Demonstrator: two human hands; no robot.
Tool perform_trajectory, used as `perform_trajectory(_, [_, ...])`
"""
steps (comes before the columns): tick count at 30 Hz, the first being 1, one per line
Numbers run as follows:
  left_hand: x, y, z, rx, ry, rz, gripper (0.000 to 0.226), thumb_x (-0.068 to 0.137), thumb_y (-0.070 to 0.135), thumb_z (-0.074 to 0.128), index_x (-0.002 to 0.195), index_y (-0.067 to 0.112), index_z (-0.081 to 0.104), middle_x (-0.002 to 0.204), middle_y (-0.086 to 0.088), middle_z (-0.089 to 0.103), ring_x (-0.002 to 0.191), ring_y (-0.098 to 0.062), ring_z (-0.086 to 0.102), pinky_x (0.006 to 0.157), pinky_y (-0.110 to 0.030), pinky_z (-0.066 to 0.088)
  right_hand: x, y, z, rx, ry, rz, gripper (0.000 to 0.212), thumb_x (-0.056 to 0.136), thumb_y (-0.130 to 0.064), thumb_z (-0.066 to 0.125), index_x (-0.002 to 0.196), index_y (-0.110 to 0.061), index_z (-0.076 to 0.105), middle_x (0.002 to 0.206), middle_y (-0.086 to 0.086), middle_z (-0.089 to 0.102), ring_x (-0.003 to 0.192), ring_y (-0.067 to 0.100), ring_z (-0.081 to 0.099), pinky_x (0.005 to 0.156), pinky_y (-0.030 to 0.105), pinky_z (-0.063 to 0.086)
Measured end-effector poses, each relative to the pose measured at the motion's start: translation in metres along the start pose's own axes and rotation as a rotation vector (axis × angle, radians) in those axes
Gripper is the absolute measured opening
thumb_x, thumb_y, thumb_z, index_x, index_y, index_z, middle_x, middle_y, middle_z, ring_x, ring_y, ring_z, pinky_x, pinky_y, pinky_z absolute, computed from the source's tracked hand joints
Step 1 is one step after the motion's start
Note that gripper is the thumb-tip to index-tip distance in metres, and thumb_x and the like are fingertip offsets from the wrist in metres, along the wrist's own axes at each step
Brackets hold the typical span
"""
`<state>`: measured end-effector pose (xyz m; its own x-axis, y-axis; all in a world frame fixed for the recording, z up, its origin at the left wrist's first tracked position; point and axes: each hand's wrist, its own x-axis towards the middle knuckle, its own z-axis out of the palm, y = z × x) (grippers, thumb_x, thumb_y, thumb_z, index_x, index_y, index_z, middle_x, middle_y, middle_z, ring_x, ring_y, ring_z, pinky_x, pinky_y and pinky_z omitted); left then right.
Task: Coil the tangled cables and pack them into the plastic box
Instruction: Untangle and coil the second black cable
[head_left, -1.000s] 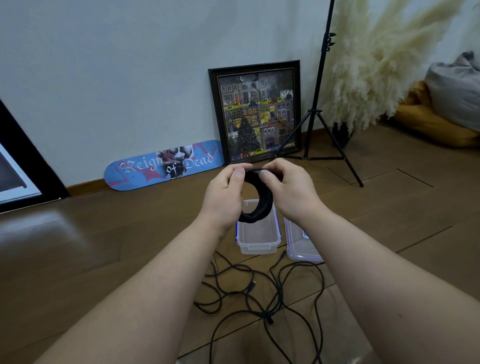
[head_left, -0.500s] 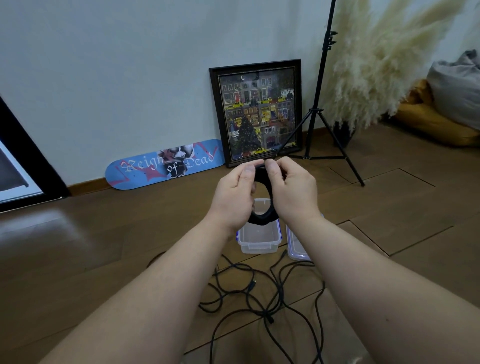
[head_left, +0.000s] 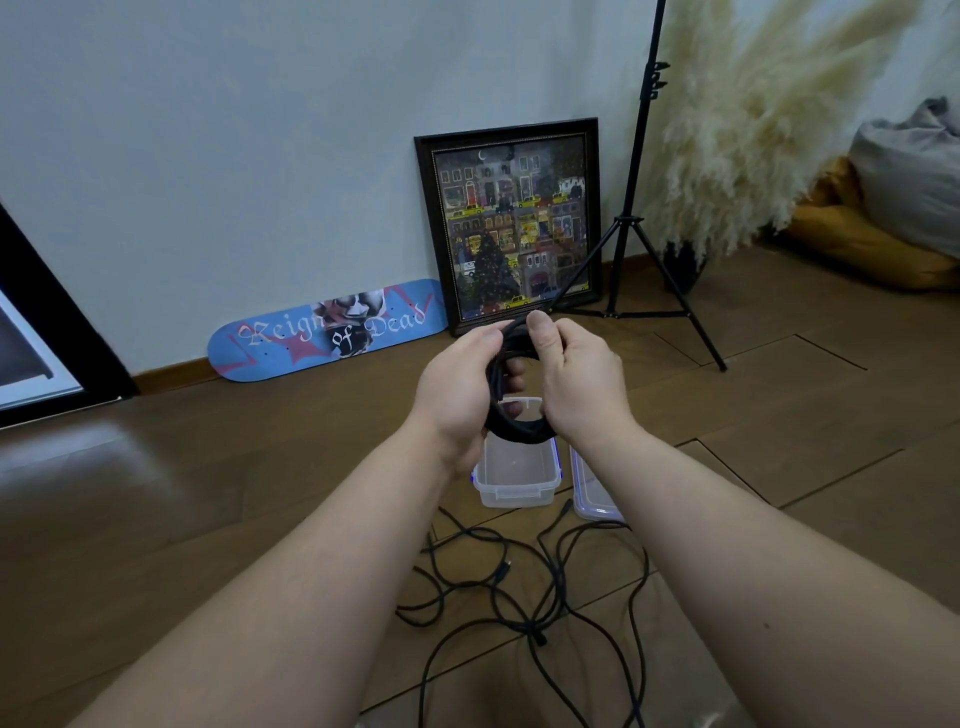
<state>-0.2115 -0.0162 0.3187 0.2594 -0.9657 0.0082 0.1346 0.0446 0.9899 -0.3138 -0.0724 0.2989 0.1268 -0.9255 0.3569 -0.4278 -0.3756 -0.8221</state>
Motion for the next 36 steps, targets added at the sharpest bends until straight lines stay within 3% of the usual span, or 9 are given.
perform_trajectory(7, [0.004, -0.011, -0.003, 0.196, 0.172, 0.182, 0.031, 0.102, 0.037, 0.046, 0.077, 0.020, 0.054, 0.059, 0.006, 0.043, 0.052, -0.013, 0.035, 0.057, -0.033, 0.032, 0.000, -0.004, 0.008, 0.070, -0.085, -0.024, 0.048, 0.101, -0.049, 0.035, 0.077, -0.010, 0.051, 0.062, 0.001, 0.050, 0.064, 0.022, 0.052, 0.060, 0.033, 0.034])
perform_trajectory(13, [0.002, -0.007, -0.008, 0.236, 0.045, 0.316, 0.020, 0.104, 0.022, 0.044, 0.102, 0.028, 0.063, 0.062, -0.003, 0.043, 0.052, -0.012, 0.039, 0.054, -0.030, 0.035, 0.000, -0.007, 0.001, 0.544, -0.224, 0.233, 0.040, 0.103, -0.041, 0.039, 0.100, -0.014, 0.069, 0.061, 0.006, 0.047, 0.050, 0.019, 0.046, 0.049, 0.029, 0.042])
perform_trajectory(15, [0.003, -0.008, -0.005, 0.277, 0.050, 0.399, 0.023, 0.104, 0.022, 0.045, 0.105, 0.035, 0.063, 0.073, -0.013, 0.050, 0.057, -0.013, 0.047, 0.061, -0.033, 0.041, -0.001, -0.007, 0.001, 0.430, -0.153, 0.144, 0.039, 0.102, -0.044, 0.037, 0.104, -0.016, 0.065, 0.069, 0.005, 0.057, 0.059, 0.021, 0.055, 0.057, 0.032, 0.044])
perform_trajectory(18, [0.005, -0.009, -0.003, 0.242, 0.196, 0.431, 0.022, 0.098, 0.031, 0.045, 0.102, 0.039, 0.066, 0.096, -0.025, 0.059, 0.087, -0.052, 0.054, 0.073, -0.057, 0.048, -0.006, -0.006, 0.001, 0.168, -0.133, -0.042, 0.032, 0.102, -0.039, 0.041, 0.127, -0.023, 0.050, 0.100, -0.001, 0.064, 0.090, 0.020, 0.059, 0.073, 0.031, 0.042])
perform_trajectory(22, [0.008, -0.009, -0.004, 0.169, 0.286, 0.391, 0.024, 0.099, 0.034, 0.044, 0.099, 0.041, 0.067, 0.105, -0.035, 0.055, 0.100, -0.059, 0.050, 0.084, -0.067, 0.045, -0.012, -0.005, 0.005, -0.056, -0.178, -0.115, 0.046, 0.102, -0.023, 0.040, 0.148, -0.027, 0.034, 0.113, 0.010, 0.065, 0.095, 0.030, 0.060, 0.079, 0.036, 0.047])
perform_trajectory(26, [0.011, -0.010, -0.003, 0.124, 0.317, 0.375, 0.026, 0.090, 0.044, 0.044, 0.097, 0.040, 0.069, 0.096, -0.031, 0.055, 0.090, -0.057, 0.049, 0.085, -0.069, 0.044, -0.013, -0.003, 0.003, -0.009, -0.064, -0.159, 0.042, 0.101, -0.018, 0.045, 0.143, -0.023, 0.047, 0.111, 0.007, 0.068, 0.094, 0.022, 0.061, 0.074, 0.022, 0.040])
perform_trajectory(29, [0.012, -0.010, -0.004, 0.088, 0.339, 0.348, 0.025, 0.087, 0.046, 0.046, 0.091, 0.042, 0.070, 0.072, -0.007, 0.055, 0.077, -0.032, 0.043, 0.085, -0.069, 0.044, -0.012, -0.003, 0.004, 0.049, -0.032, -0.152, 0.040, 0.100, -0.021, 0.051, 0.140, -0.022, 0.052, 0.114, 0.001, 0.069, 0.100, 0.017, 0.061, 0.078, 0.017, 0.039])
perform_trajectory(33, [0.016, -0.008, -0.012, 0.037, 0.418, 0.299, 0.025, 0.085, 0.044, 0.047, 0.088, 0.039, 0.072, 0.096, -0.032, 0.056, 0.083, -0.047, 0.050, 0.090, -0.069, 0.042, -0.010, -0.004, 0.006, 0.028, -0.218, -0.078, 0.049, 0.099, -0.038, 0.049, 0.145, -0.030, 0.038, 0.119, 0.001, 0.064, 0.102, 0.023, 0.063, 0.091, 0.035, 0.051])
perform_trajectory(36, [0.015, -0.006, -0.017, 0.038, 0.424, 0.298, 0.023, 0.094, 0.038, 0.048, 0.090, 0.039, 0.070, 0.066, -0.004, 0.056, 0.067, -0.020, 0.047, 0.066, -0.047, 0.046, -0.013, -0.010, 0.011, -0.044, -0.304, -0.029, 0.042, 0.101, -0.037, 0.040, 0.142, -0.033, 0.033, 0.107, 0.005, 0.064, 0.088, 0.030, 0.063, 0.084, 0.048, 0.053])
